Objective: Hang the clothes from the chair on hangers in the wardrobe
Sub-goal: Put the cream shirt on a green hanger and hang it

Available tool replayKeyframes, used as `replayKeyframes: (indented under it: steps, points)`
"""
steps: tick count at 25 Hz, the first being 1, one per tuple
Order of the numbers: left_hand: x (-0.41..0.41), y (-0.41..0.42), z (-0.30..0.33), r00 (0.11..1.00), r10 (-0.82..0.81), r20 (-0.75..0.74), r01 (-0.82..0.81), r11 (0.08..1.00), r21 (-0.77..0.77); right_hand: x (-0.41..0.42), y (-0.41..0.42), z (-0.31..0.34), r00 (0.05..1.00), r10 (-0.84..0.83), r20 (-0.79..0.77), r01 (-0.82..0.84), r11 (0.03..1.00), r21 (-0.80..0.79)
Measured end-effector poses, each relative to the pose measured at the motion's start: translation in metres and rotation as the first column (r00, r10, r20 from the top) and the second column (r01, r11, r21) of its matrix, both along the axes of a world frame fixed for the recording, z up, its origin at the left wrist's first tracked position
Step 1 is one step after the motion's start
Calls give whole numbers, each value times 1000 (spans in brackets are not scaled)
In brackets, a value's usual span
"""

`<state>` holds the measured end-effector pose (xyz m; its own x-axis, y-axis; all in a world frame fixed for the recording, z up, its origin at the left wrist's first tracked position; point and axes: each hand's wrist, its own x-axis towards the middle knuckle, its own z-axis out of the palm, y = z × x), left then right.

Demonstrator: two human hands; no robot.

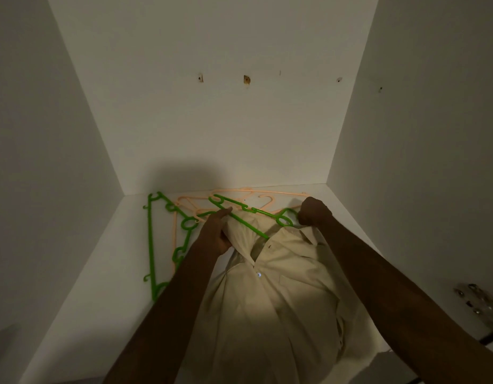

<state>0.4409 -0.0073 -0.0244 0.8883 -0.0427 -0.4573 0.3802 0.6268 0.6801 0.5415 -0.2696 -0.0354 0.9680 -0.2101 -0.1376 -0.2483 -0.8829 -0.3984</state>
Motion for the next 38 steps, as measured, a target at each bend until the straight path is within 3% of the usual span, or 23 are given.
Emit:
replayKeyframes:
  steps: [3, 6, 11, 15, 18, 21, 24, 27, 29, 32, 34, 37, 38]
  points:
    - [1, 7, 2, 1000, -8, 11, 9, 995, -96, 7, -8, -6, 1000, -23, -17, 25, 987, 158]
    - [3, 9, 3, 998, -8, -63, 9, 1000, 2, 3, 0, 3, 998, 26, -60, -8, 958, 287]
    - [2, 16, 2, 993, -66, -103, 83, 982, 168, -6, 17, 4, 995, 100, -25, -100, 995, -6]
    - [-5, 27, 7, 996, -75, -54, 78, 995, 68, -13, 21, 9, 995, 104, 13, -102, 992, -73]
    - [-5, 38, 9, 997, -12, -74, 10, 1000, -26, -14, 11, 25, 992, 114, 57, -120, 983, 137]
    - [-4, 42, 10, 993, 7, -115, 5, 995, 99, -18, -2, 50, 973, 178, 145, -208, 951, 229]
    - [1, 39, 20, 996, 52, -68, -35, 973, 227, -24, -1, 78, 918, 312, 246, -330, 943, 35]
    - [10, 47, 31, 990, 141, 22, -139, 919, 368, -33, 8, 98, 900, 350, 260, -318, 935, -156]
    - [8, 53, 44, 979, 173, 110, -202, 903, 378, -40, 10, 99, 886, 384, 259, -296, 899, -321]
    - [-1, 61, 57, 991, 20, 131, -70, 916, 396, -47, 5, 92, 857, 450, 252, -311, 840, -444]
    - [-7, 63, 55, 988, 11, 157, -93, 844, 528, -49, 3, 93, 828, 505, 246, -334, 795, -507]
    - [-11, 59, 54, 940, -2, 341, -306, 437, 846, -54, 14, 93, 749, 618, 237, -395, 705, -589]
    - [-12, 54, 58, 920, -7, 391, -359, 383, 851, -54, 19, 94, 734, 639, 228, -410, 685, -602]
